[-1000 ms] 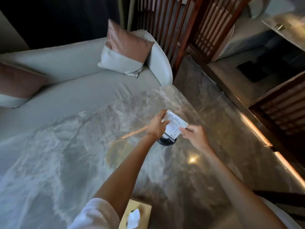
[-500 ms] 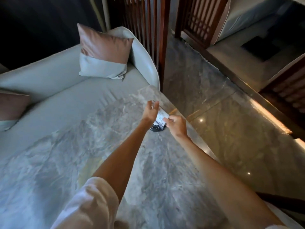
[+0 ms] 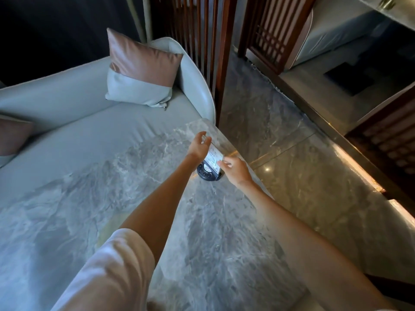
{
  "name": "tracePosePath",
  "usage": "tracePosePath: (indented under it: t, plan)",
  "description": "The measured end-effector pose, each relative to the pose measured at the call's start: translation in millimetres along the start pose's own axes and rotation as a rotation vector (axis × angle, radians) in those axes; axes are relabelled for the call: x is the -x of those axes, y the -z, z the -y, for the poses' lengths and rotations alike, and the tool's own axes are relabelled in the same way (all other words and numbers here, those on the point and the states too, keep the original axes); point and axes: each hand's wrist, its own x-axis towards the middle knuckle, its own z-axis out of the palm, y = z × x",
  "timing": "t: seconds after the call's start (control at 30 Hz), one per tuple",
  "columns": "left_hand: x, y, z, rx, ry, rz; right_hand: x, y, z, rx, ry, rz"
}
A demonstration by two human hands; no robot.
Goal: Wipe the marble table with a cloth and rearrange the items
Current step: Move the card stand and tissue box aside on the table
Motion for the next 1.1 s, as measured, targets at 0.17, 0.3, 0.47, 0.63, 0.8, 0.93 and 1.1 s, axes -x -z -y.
tracePosePath:
  t: [0.17, 0.3, 0.47, 0.63, 0.8, 0.93, 1.1]
  plan:
    - [32.9, 21.0, 9.6, -0.082, 0.006, 0.03, 11.3, -5.1, -4.3, 0.049, -0.058, 0.024]
    - [90.8, 78.8, 44.5, -0.234, -0.073, 0.052, 68.3, -25.2, 18.1, 0.078, -0.09, -0.152]
    - [200.3, 166.5, 159.5, -0.231, 0.085, -0.127, 180.7, -98.0, 34.5, -0.05, -0.124, 0.0]
    - [331.1, 200.7, 270.8, -0.157, 0.321, -0.249, 293.0, -194.4, 5.9, -0.108, -0.303, 0.255]
    - [406.1, 179.4, 310.4, -0.322, 0.537, -0.12, 358.2, -235.6, -8.7, -0.032, -0.356, 0.365]
    - [411.3, 179.4, 313.7, -0.184, 0.589, -0.045, 365.3, -234.1, 8.1, -0.05, -0.415, 0.473]
    - [419.2, 182.6, 290.4, 0.145, 0.753, 0.074, 361.1, -231.9, 23.7, -0.063, -0.484, 0.536]
